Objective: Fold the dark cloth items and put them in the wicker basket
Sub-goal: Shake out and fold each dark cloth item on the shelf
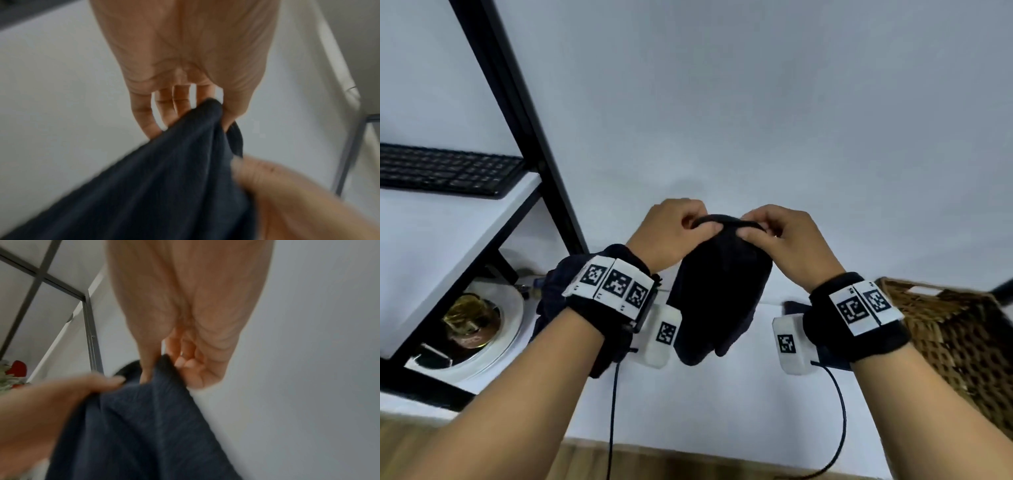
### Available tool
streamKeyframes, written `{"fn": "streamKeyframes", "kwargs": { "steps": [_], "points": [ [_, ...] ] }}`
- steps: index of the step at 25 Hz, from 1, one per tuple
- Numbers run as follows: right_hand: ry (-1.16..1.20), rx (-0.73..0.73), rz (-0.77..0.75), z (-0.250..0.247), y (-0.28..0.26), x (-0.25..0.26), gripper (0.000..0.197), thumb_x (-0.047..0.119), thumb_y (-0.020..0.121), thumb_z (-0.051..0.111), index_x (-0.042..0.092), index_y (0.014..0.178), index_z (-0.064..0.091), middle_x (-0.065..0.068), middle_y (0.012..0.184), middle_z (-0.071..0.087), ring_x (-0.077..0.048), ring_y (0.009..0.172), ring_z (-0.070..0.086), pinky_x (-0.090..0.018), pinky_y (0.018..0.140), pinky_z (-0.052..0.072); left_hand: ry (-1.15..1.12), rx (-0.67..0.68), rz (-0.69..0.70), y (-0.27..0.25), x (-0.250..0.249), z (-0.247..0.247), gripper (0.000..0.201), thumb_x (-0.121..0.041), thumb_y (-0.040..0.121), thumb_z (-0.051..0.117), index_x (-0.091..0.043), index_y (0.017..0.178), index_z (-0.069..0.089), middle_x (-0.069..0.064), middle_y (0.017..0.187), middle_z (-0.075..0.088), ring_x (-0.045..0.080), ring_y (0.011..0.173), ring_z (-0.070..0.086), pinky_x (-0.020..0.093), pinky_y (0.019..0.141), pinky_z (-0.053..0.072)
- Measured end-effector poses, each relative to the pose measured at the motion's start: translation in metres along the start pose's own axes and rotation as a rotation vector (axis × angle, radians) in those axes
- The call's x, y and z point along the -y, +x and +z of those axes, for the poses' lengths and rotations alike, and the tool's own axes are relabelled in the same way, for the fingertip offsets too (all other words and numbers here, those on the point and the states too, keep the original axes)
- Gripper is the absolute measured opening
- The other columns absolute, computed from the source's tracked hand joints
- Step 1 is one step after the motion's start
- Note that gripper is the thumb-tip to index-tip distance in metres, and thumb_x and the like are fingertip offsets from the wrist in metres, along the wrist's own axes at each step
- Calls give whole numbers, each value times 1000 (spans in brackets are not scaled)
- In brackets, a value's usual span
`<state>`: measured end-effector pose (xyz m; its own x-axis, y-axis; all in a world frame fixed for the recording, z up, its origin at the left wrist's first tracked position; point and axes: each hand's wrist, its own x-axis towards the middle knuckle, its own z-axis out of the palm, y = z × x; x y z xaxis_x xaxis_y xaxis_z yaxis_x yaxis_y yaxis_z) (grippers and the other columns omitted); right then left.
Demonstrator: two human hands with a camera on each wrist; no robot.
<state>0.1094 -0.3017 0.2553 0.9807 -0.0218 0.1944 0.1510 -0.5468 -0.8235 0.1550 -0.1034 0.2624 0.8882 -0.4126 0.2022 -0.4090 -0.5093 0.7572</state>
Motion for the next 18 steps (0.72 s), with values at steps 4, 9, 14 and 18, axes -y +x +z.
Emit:
{"fn": "streamKeyframes", "kwargs": {
  "steps": [4,9,14,18],
  "points": [
    [-240,93,49,-18,1,7,12,10,83,58,19,75,60,4,73,60,-17,71,59,-37,73,50,-14,-67,137,16,-46,-33,11,-24,87,56,-14,82,57,-4,72,58,13,69,53,30,68,42],
    [-68,-243,32,-57,16,31,12,25,91,56,20,88,67,3,74,62,-19,70,61,-34,70,53,20,-230,104,31,-46,-71,18,-39,82,64,-22,77,59,-5,71,61,15,71,56,31,72,46],
    [188,19,6,-51,9,64,23,32,87,67,20,106,64,-2,89,61,-18,78,64,-31,70,59,-84,-287,98,30,-54,-84,20,-39,80,58,-19,78,63,0,75,64,17,74,59,33,75,47],
    [-31,33,-194,-12,19,85,38,33,82,71,22,117,60,5,103,67,-10,90,63,-25,80,52,146,-145,241,25,-80,-65,12,-31,86,62,-21,84,70,-7,77,70,12,79,64,25,76,47]
  ]
}}
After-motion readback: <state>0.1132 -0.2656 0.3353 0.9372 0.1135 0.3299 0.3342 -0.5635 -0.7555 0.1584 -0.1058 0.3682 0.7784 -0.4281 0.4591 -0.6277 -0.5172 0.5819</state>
